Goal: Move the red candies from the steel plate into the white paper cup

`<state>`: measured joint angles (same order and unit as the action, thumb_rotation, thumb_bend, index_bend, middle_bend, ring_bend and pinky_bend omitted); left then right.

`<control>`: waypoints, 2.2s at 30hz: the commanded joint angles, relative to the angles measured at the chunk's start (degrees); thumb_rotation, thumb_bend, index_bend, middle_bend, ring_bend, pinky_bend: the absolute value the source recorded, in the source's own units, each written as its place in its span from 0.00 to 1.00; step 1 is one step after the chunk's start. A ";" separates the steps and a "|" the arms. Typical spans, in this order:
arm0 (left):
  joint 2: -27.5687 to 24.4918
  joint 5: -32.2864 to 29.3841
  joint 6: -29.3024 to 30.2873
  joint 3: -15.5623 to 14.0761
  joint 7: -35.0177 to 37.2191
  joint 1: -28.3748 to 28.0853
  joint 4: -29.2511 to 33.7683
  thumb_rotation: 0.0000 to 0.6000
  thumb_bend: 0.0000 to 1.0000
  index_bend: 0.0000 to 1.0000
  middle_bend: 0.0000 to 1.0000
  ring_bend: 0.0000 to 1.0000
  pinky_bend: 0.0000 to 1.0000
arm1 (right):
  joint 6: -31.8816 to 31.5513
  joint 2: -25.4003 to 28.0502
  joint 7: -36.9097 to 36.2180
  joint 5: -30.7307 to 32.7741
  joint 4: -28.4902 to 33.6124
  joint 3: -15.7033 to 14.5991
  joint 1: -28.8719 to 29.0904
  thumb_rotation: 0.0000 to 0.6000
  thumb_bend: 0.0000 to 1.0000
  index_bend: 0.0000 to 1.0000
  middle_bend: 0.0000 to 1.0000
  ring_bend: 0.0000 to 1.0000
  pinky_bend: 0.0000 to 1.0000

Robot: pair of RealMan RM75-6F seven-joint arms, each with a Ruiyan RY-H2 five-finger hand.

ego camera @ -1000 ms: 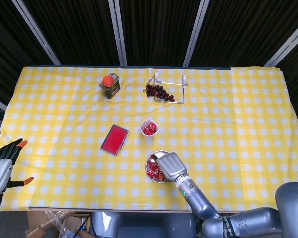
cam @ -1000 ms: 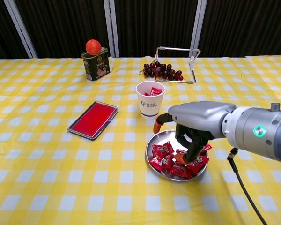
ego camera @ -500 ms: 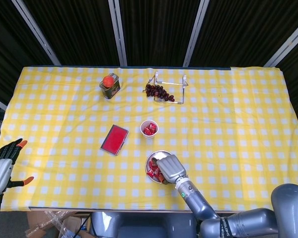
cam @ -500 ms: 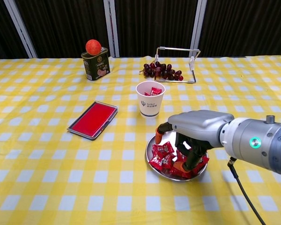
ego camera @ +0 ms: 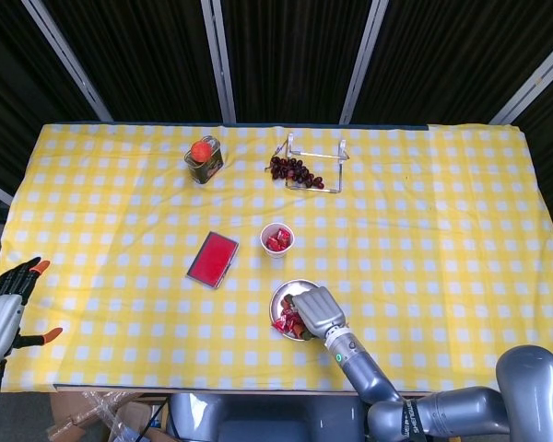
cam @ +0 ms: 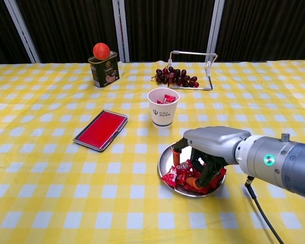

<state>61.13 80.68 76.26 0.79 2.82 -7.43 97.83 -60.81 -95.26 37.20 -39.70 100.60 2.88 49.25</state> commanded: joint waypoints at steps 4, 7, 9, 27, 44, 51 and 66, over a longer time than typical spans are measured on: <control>-0.02 -0.16 -0.07 0.05 0.05 0.00 0.02 1.00 0.04 0.00 0.00 0.00 0.00 | 0.96 -0.66 -1.07 -0.63 -1.24 -0.16 -0.55 1.00 0.41 0.46 0.80 0.83 0.92; -0.05 -0.18 -0.12 0.06 0.05 -0.03 0.07 1.00 0.04 0.00 0.00 0.00 0.00 | 1.29 -0.87 -1.57 -1.14 -1.70 -0.20 -0.79 1.00 0.47 0.51 0.80 0.83 0.92; -0.05 -0.17 -0.10 0.06 0.04 -0.01 0.08 1.00 0.04 0.00 0.00 0.00 0.00 | 1.47 -0.99 -2.11 -1.72 -1.96 -0.13 -1.02 1.00 0.52 0.53 0.80 0.83 0.92; -0.13 -0.10 -0.08 0.06 0.24 0.02 0.25 1.00 0.04 0.00 0.00 0.00 0.00 | 0.68 1.09 -4.46 -5.16 -0.92 2.17 -2.13 1.00 0.61 0.55 0.80 0.83 0.92; -0.21 -0.25 -0.18 0.10 0.33 0.01 0.43 1.00 0.04 0.00 0.00 0.00 0.00 | -1.03 5.95 -3.95 -3.51 3.04 7.21 -1.22 1.00 0.61 0.56 0.80 0.83 0.92; -0.32 -0.57 -0.63 0.10 0.49 -0.11 0.56 1.00 0.04 0.00 0.00 0.00 0.00 | -0.55 7.13 -2.96 -0.41 2.71 11.68 1.63 1.00 0.61 0.56 0.80 0.83 0.92; -0.87 -2.03 -2.10 0.40 1.08 -0.57 1.08 1.00 0.04 0.00 0.00 0.00 0.00 | 2.99 3.96 -1.36 6.19 -5.46 17.38 9.68 1.00 0.61 0.56 0.80 0.83 0.92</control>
<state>60.27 78.65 74.18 1.19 3.90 -7.99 98.90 -58.40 -90.57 35.75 -34.20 96.16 19.90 58.17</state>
